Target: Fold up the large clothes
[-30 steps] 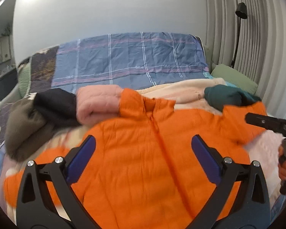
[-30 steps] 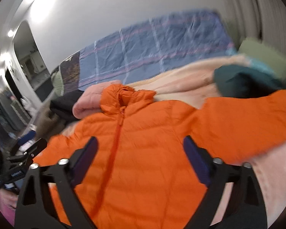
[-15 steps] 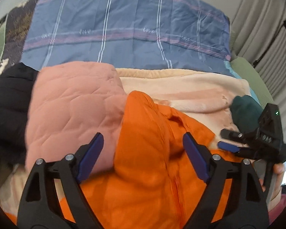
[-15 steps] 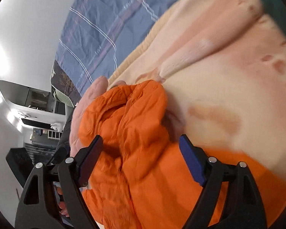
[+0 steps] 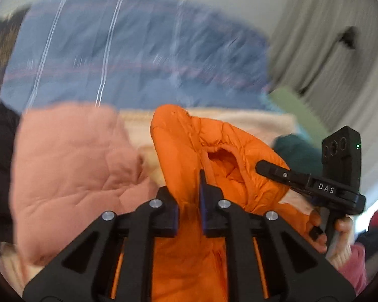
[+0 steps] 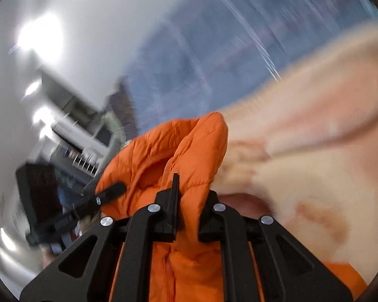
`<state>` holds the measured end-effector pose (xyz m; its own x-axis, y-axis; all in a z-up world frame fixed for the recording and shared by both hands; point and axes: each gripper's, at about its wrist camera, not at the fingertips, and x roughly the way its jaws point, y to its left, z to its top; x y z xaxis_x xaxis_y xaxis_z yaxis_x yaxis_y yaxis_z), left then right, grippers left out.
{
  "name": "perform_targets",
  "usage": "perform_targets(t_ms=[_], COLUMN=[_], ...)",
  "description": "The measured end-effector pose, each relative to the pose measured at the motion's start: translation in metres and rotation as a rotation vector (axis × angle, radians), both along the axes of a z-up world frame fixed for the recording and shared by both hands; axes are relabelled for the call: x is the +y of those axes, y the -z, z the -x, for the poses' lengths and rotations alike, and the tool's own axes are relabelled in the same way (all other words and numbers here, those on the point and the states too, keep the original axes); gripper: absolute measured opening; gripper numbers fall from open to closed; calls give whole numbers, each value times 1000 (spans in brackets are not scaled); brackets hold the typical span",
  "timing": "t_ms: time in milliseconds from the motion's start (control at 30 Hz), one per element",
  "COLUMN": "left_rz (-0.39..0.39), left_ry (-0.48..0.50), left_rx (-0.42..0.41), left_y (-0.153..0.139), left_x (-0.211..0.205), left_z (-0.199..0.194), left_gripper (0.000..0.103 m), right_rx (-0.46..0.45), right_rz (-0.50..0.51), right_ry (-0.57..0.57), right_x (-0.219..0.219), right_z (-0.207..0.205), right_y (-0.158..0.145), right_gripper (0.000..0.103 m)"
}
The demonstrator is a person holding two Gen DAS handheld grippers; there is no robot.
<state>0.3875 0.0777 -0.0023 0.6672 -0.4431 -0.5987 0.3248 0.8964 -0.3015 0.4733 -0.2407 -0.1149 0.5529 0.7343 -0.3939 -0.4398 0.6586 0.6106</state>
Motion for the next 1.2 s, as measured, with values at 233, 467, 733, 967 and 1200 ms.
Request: perform_targets(t_ms=[233,467,733,967,1200], left_rz=[-60,-94,-168,-247,-287], left_ry=[93,21,10,52,36], left_rx=[-226,-145,-107,11,106], left_y=[-15,20,19,68,137], left_x=[32,62,10,-60,-66], left_z=[181,245,218,164,150], left_gripper=[49,61,60,46,46], right_rx=[-245,-141,-62,-50,170], right_rz=[271,460,420,399,429], right_ry=[-127,3,122,116,129], right_x=[-32,-50,-13,47,50], right_z=[180,239,228,181,144], right_y=[-21,30,14,13,121], right_gripper=[24,46,41,23,17])
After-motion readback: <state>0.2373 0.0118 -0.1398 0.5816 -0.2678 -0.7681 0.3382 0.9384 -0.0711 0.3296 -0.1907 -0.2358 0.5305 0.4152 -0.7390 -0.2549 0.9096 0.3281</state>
